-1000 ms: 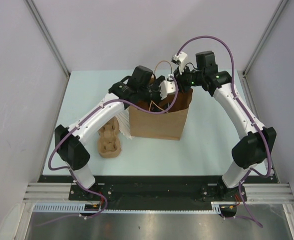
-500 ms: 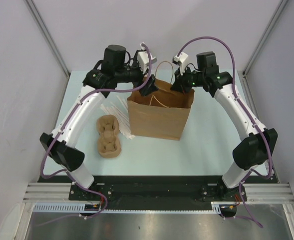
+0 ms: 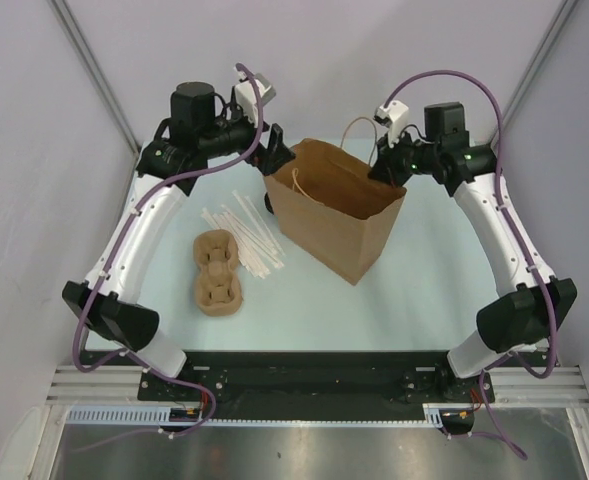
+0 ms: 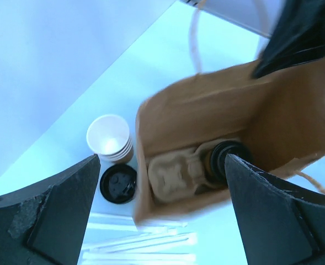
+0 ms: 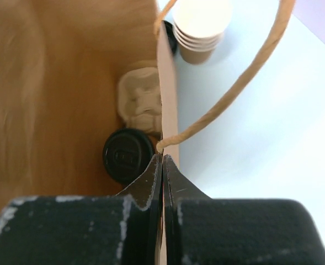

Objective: Pack the takeout coffee

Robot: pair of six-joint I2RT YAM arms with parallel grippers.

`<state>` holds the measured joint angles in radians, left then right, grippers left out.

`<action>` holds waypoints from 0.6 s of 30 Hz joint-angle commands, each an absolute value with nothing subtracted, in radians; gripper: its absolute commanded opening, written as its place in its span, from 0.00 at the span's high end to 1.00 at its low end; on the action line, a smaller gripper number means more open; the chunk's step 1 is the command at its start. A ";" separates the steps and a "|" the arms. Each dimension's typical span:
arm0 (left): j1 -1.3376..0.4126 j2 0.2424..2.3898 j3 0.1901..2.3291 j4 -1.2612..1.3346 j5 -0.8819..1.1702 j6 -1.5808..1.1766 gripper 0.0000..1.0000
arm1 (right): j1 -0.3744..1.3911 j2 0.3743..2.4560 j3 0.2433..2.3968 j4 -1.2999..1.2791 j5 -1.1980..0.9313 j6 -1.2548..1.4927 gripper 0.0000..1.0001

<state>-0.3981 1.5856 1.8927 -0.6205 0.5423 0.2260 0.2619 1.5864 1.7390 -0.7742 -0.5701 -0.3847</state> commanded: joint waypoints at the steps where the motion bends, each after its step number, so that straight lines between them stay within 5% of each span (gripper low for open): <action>1: -0.351 1.575 1.878 -0.583 0.466 0.149 0.01 | 0.224 1.505 1.715 -0.805 -0.520 -0.358 1.00; 18: -0.313 1.812 1.918 -0.715 0.106 -0.037 0.01 | 0.149 1.327 1.588 -0.821 -0.379 -0.267 1.00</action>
